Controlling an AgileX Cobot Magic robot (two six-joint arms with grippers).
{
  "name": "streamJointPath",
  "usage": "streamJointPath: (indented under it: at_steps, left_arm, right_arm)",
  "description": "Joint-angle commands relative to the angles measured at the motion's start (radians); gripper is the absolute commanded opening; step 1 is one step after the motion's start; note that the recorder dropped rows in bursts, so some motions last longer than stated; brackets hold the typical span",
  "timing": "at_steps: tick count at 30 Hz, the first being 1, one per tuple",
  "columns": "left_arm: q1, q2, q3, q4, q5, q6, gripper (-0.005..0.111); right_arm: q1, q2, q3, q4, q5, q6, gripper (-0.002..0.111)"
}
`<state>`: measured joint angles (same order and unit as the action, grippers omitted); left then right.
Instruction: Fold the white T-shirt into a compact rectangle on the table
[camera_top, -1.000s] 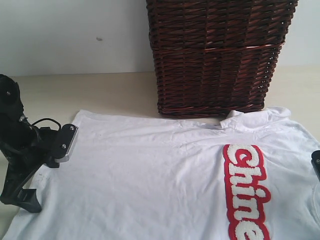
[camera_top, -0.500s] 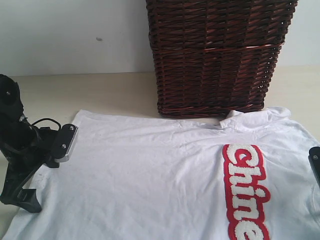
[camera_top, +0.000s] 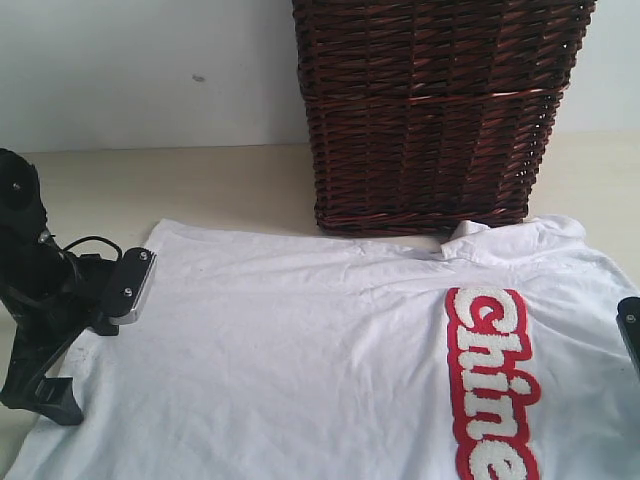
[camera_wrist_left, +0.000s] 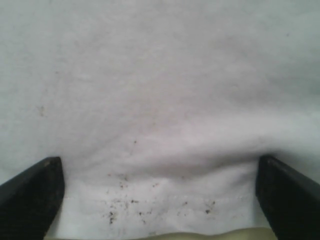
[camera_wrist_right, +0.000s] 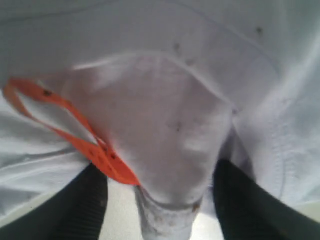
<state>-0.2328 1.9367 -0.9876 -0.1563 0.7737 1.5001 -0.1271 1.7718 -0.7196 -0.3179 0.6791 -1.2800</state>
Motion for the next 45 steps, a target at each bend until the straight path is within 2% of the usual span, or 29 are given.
streamJointPath:
  at_steps: [1, 6, 9, 16, 24, 45]
  left_arm:
    - [0.002, 0.039, 0.034, -0.013, 0.071, -0.011, 0.105]
    - [0.002, 0.039, 0.034, -0.013, 0.071, -0.011, 0.105]
    - [0.002, 0.039, 0.034, -0.013, 0.071, -0.011, 0.105]
    - [0.002, 0.042, 0.034, -0.013, 0.058, -0.013, 0.105]
    - [0.002, 0.042, 0.034, -0.013, 0.058, -0.013, 0.105]
    - [0.002, 0.042, 0.034, -0.019, 0.058, -0.014, 0.105]
  right_arm:
    - [-0.001, 0.022, 0.024, 0.022, -0.013, 0.071, 0.036]
    - [-0.001, 0.022, 0.024, 0.022, -0.034, 0.215, 0.008]
    - [-0.001, 0.022, 0.022, 0.011, -0.047, 0.209, 0.000]
    - [-0.001, 0.020, 0.022, 0.043, -0.121, 0.211, 0.000]
    - [0.064, 0.018, 0.022, 0.021, -0.156, 0.211, 0.000]
    - [0.064, 0.018, 0.004, 0.013, -0.181, 0.262, 0.000]
